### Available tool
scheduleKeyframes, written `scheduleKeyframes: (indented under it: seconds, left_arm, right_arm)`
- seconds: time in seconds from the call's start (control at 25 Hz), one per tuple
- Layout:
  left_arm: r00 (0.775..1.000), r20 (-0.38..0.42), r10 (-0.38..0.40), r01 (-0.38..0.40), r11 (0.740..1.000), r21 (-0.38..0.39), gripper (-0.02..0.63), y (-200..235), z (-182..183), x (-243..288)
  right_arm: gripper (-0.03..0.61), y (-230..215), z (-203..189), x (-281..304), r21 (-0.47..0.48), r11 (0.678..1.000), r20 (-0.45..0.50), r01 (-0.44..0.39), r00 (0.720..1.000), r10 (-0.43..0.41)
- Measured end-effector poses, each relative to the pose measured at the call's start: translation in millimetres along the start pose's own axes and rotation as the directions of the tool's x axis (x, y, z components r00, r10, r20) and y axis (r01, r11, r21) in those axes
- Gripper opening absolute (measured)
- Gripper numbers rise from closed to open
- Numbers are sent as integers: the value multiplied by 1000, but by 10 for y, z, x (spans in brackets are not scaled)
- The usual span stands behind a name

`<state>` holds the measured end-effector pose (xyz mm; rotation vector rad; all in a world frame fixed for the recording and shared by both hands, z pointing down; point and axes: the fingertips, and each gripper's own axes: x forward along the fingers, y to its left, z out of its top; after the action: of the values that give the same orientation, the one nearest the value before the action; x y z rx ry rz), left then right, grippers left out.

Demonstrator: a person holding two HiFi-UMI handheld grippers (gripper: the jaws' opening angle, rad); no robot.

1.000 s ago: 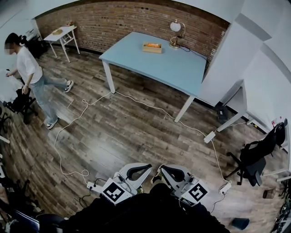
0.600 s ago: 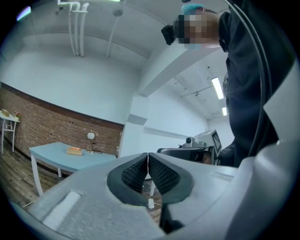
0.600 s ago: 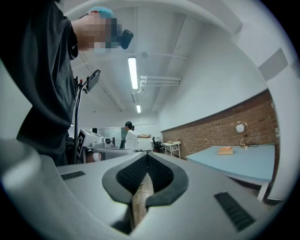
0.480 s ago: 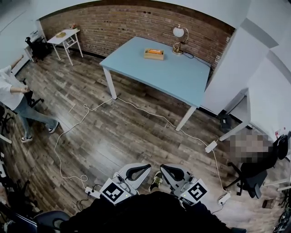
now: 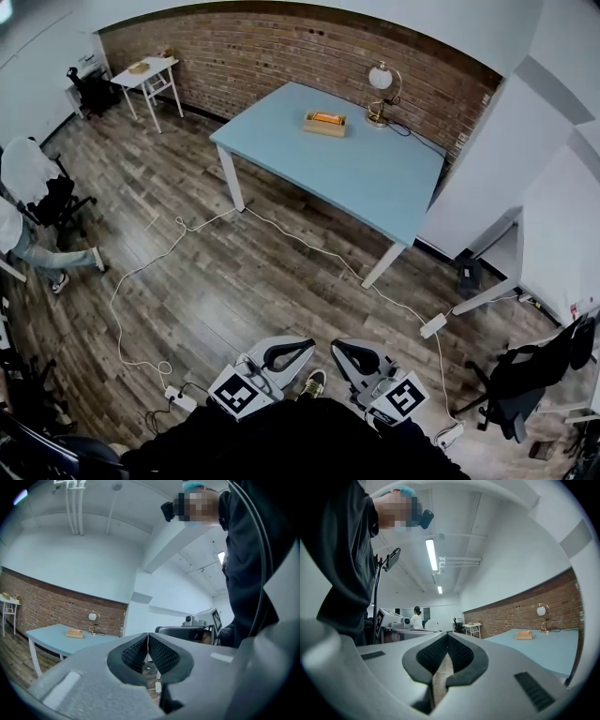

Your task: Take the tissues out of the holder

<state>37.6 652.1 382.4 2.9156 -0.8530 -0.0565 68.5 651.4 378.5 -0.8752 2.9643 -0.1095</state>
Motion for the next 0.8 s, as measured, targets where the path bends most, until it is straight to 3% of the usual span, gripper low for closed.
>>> scheduleKeyframes:
  seconds: [0.8]
  left_arm:
    - [998, -17, 61, -61, 998, 24, 11, 290, 47, 1132]
  right_arm:
    - [5, -1177, 91, -166, 0, 998, 6, -69, 998, 69]
